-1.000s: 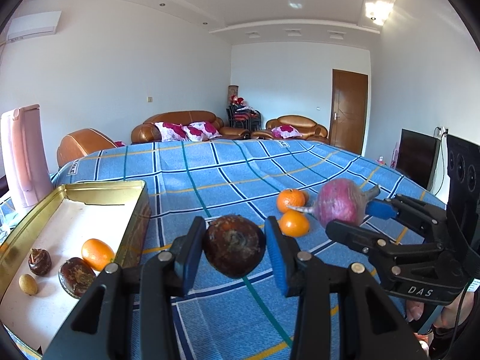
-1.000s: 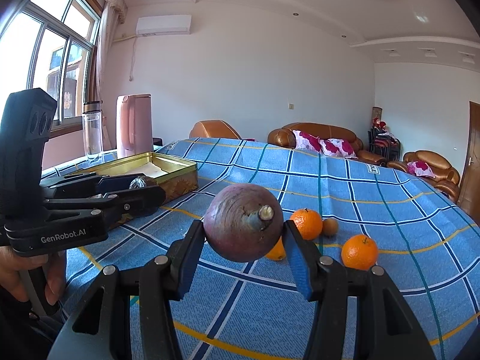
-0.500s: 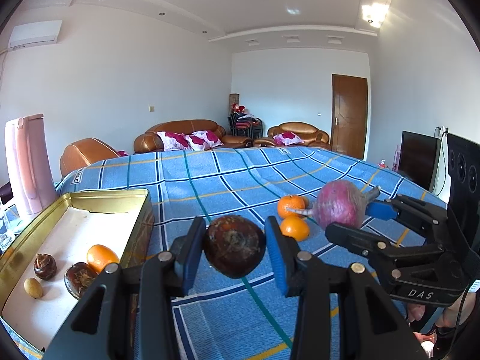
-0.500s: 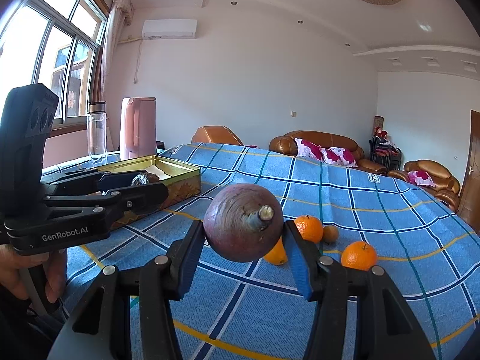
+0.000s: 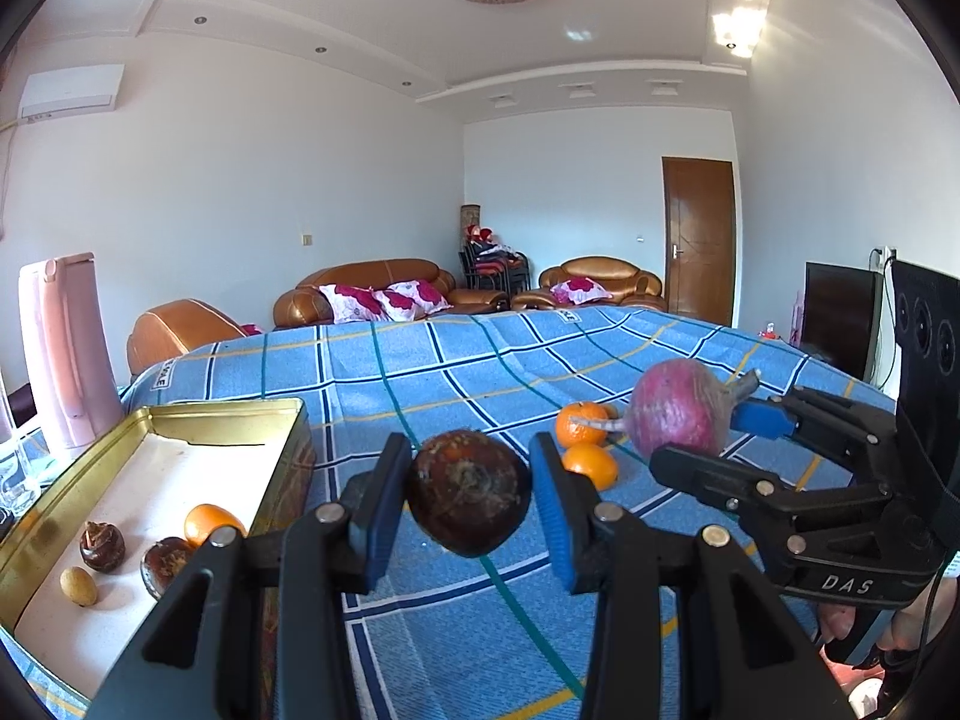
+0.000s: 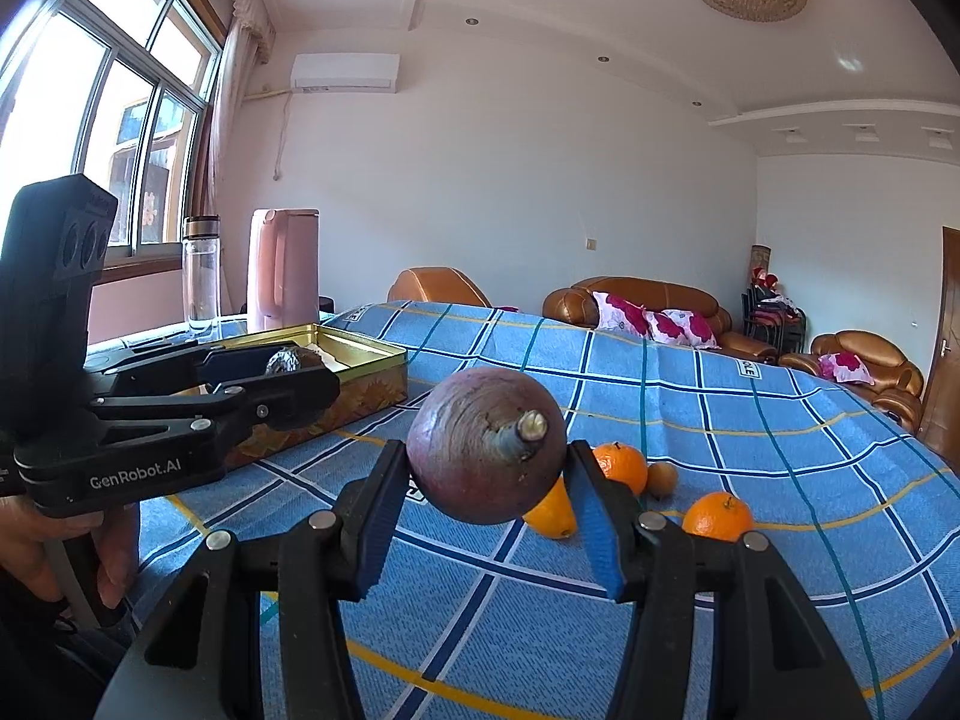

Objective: Organize fruits
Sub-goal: 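Lift the mangosteen with the left tool while the right tool lifts the purple onion, then carry the mangosteen over the gold tray while the right tool carries the onion there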

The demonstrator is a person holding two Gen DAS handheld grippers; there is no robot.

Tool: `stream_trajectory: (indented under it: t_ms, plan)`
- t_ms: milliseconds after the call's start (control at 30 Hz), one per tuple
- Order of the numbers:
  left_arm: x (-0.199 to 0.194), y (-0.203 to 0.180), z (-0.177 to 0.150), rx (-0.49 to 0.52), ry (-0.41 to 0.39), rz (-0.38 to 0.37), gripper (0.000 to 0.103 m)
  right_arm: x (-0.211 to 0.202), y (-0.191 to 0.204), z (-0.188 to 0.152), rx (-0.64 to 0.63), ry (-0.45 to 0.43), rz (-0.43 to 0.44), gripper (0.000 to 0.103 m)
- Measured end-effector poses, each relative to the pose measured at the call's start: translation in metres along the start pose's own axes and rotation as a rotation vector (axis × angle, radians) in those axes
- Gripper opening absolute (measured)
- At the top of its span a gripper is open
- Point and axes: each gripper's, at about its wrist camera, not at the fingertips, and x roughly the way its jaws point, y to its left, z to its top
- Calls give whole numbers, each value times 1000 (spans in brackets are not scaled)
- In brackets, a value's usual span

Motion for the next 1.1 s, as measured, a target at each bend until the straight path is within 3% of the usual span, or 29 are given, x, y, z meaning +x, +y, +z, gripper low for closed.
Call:
stream_trajectory:
  t_ms: [667, 1100]
  plan:
    - [-18, -4, 6, 29, -70, 41, 42, -6, 4, -1, -27, -19, 0, 55]
    - [-27, 20, 11, 10, -57, 128, 42, 11, 35, 18, -50, 1, 80, 55]
